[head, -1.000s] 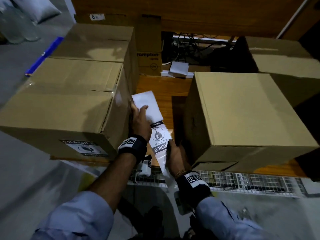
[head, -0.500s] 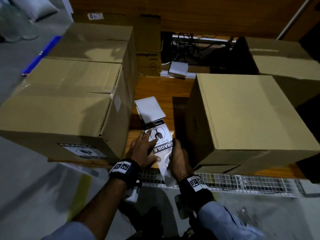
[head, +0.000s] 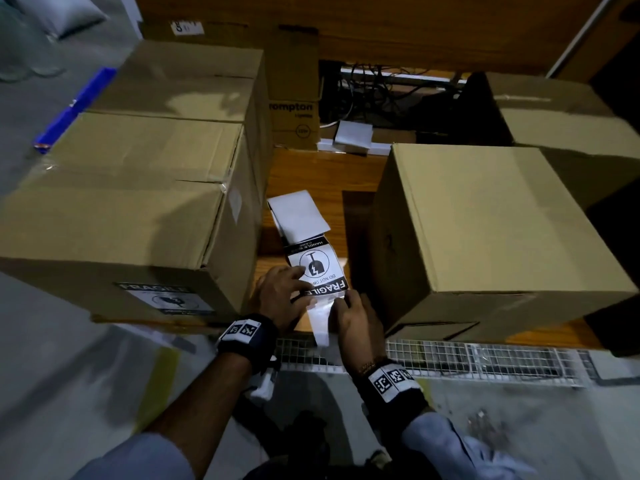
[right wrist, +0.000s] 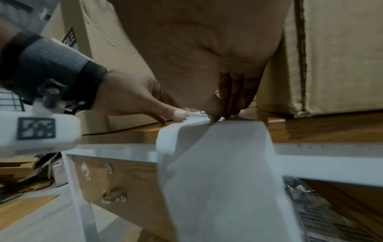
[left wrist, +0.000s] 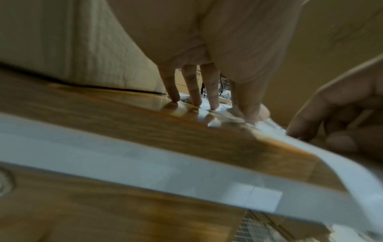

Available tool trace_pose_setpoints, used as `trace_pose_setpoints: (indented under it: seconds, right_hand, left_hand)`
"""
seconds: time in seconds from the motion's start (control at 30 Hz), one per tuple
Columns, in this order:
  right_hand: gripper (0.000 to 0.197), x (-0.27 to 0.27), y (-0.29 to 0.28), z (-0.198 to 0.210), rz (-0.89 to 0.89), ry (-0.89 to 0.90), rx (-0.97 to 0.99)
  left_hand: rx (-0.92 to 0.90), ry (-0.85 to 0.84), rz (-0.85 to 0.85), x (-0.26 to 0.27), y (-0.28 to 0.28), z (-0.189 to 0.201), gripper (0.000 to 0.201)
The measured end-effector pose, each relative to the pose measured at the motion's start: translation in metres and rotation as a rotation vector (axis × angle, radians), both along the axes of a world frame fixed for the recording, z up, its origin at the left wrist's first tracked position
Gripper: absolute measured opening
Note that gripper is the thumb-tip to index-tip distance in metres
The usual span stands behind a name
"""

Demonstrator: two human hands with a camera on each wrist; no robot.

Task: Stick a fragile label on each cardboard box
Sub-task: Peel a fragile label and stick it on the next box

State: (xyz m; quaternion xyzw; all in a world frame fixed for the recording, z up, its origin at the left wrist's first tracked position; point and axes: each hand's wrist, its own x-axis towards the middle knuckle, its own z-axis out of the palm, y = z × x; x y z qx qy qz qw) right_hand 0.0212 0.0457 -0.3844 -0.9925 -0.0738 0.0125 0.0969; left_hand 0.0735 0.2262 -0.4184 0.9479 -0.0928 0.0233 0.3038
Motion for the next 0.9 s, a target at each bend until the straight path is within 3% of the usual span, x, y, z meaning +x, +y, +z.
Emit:
trace_pose_setpoints:
  seconds: [0.27, 0.47, 0.7, 0.9]
  right_hand:
    - [0.057, -0.005, -0.009, -0.009, 0.073, 0.122, -0.023]
    - [0.043, -0.005, -0.005, 0.003, 0.080, 0.102, -0.059]
    - [0.041, -0.004, 0.003, 0.024, 0.131, 0.157, -0.172]
    - [0.036, 0.000, 0.007, 0.022, 0.107, 0.148, -0.185]
  left_hand:
    - [-0.144, 0.003, 0.135, 0.006, -0.009, 0.016, 0.010]
    - [-0.387, 0.020, 0.308, 0.012, -0.015, 0.036, 0.008]
    - [-0.562, -0.005, 0.465, 0.035, -0.014, 0.065, 0.009]
    - [-0.672, -0.122, 0.471, 0.046, -0.014, 0.095, 0.015]
